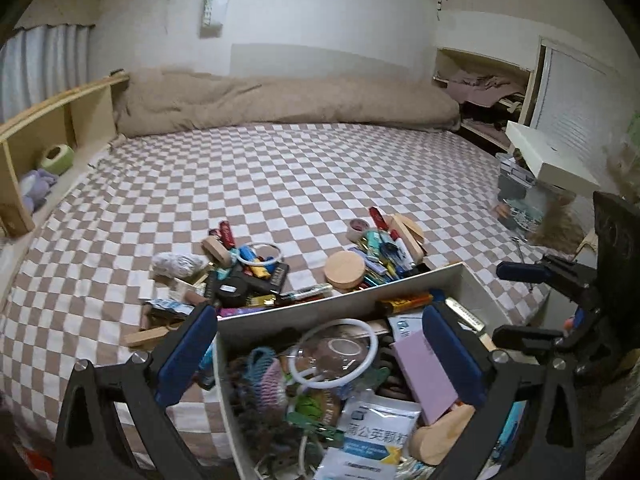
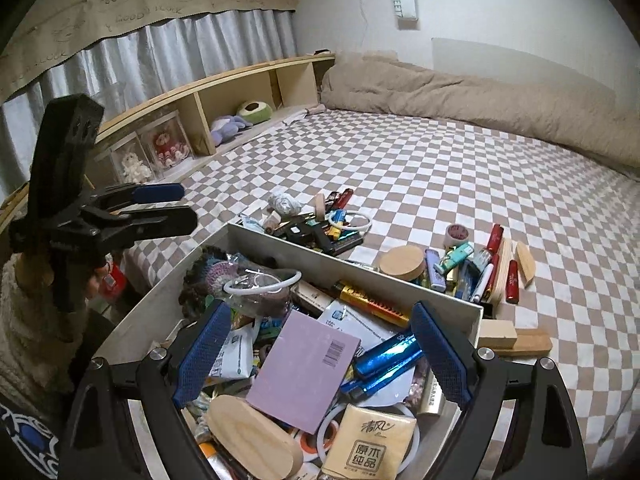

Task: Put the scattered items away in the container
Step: 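Move both tools back from the box toward the items on the bed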

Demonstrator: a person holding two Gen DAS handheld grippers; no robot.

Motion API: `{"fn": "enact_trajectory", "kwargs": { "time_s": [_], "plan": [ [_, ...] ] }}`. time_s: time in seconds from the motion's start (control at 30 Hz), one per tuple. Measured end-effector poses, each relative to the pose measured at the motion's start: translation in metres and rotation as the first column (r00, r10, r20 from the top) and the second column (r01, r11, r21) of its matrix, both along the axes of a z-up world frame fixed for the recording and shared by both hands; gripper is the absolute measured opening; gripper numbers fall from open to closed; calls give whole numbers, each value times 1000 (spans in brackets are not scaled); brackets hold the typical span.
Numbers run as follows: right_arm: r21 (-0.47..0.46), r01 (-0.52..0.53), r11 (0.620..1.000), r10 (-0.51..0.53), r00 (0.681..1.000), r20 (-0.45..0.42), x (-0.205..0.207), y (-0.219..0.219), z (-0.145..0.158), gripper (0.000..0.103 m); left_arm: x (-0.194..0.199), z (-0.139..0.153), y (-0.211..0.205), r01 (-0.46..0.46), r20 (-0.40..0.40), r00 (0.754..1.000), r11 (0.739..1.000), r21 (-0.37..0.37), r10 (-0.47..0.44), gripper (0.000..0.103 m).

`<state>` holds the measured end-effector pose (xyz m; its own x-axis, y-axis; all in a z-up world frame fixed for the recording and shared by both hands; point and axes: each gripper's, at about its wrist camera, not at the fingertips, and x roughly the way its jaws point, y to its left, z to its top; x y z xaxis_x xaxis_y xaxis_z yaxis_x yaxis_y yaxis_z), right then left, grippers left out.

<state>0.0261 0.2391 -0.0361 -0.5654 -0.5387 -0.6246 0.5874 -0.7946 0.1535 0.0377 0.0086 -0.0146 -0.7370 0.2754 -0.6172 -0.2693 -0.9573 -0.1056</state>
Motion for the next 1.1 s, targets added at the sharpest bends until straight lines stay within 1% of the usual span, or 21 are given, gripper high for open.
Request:
{"fn": "enact_trajectory", "kwargs": {
  "time_s": [0.17, 0.2, 0.23, 0.33, 0.53, 0.87, 1.1],
  "plan": [
    [-1, 35, 999, -35, 999, -16, 1, 0, -3, 92, 6, -1, -10, -25, -29, 999, 999, 21, 26, 103],
    [5, 44, 999, -44, 999, -21, 1, 1, -3, 95, 7, -2, -12, -34, -35, 999, 999, 22, 34, 103],
    [14, 57, 998, -57, 998, -30, 2, 1, -4, 103, 7, -2, -13, -41, -40, 998, 999, 20, 42, 103],
    [38, 85, 996, -83, 995, -54, 2, 0, -8, 103, 9, -4, -20, -52, -53, 997, 998, 26, 53, 103],
    [37, 96, 995, -94, 994, -60, 1, 2, -11, 103, 11, -5, -33, -76, -71, 994, 996, 44, 79, 103],
    [7, 86, 996, -85, 994, -71, 0, 6, -3, 103, 8, 1, -51, -116, -93, 988, 992, 58, 121, 103],
    [7, 123, 992, -121, 982, -144, -7, 17, 14, 103, 3, 9, -73, -154, -100, 982, 985, 78, 161, 103]
  ]
}}
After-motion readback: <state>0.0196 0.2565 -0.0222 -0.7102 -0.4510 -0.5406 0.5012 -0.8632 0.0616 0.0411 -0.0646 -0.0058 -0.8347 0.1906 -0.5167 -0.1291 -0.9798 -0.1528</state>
